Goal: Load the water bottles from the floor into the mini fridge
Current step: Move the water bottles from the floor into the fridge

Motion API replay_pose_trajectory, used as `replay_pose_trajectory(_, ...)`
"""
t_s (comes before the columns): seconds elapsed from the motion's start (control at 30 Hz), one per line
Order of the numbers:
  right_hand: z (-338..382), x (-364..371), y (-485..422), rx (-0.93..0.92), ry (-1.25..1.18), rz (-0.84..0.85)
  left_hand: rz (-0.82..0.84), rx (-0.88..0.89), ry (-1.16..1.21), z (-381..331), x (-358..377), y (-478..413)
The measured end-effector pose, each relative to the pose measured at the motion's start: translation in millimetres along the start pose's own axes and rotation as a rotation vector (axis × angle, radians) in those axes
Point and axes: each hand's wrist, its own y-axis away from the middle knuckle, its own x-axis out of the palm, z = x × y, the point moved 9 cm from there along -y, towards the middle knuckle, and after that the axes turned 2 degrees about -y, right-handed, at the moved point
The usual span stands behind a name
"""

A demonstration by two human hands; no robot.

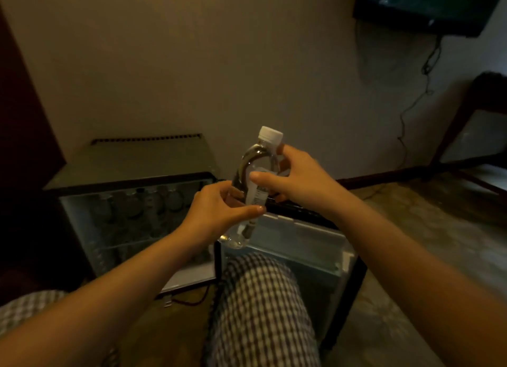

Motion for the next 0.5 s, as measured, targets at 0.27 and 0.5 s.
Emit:
replay_pose_trajectory(0.27,-14,99,-46,0.039,-0.026,0.105,-0.001,-0.122,-0.082,84,-53,-1)
replay_pose_trajectory(0.5,-51,171,-98,0.081,0.148,0.135,0.176,-0.199,-0.074,157,-67,-25)
